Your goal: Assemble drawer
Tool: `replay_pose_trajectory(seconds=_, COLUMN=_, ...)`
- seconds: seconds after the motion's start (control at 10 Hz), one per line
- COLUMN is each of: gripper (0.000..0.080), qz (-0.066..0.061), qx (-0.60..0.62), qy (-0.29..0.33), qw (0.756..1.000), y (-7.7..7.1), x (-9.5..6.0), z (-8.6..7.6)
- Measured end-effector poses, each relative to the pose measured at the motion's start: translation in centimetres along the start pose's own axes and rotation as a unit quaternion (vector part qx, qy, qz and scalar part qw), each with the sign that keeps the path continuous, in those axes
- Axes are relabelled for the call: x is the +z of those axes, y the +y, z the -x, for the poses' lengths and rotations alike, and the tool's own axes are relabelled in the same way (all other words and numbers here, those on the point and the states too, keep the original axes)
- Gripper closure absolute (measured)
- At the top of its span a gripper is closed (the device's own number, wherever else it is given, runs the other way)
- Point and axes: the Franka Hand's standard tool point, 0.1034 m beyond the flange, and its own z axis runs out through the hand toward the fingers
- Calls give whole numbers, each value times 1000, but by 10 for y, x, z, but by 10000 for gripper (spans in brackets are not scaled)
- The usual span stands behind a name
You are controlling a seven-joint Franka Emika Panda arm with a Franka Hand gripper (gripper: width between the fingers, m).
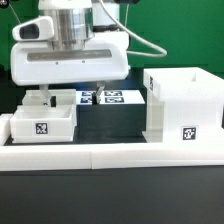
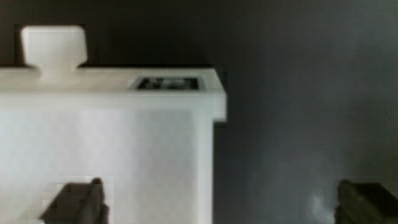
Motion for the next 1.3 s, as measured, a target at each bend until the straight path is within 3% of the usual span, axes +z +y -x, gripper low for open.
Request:
replay_pose_trajectory(seconds=0.4, gripper=150, qz=9, qx=0, qy=-5, qw=1000, y=3, x=29, z=9)
replay_pose_trajectory(seconds=1.1, gripper=153, qz=12, qx=-4, qy=-1, qw=1000, y=1, x=34, z=8)
replay_pose_trajectory(seconds=1.2, gripper=339, qz=12, qx=-4, qy=-1, qw=1000, y=1, x=34, z=8)
replay_pose_trajectory(seconds=1.3, gripper=339, qz=12, qx=-4, qy=-1, qw=1000, y=1, x=34, z=8)
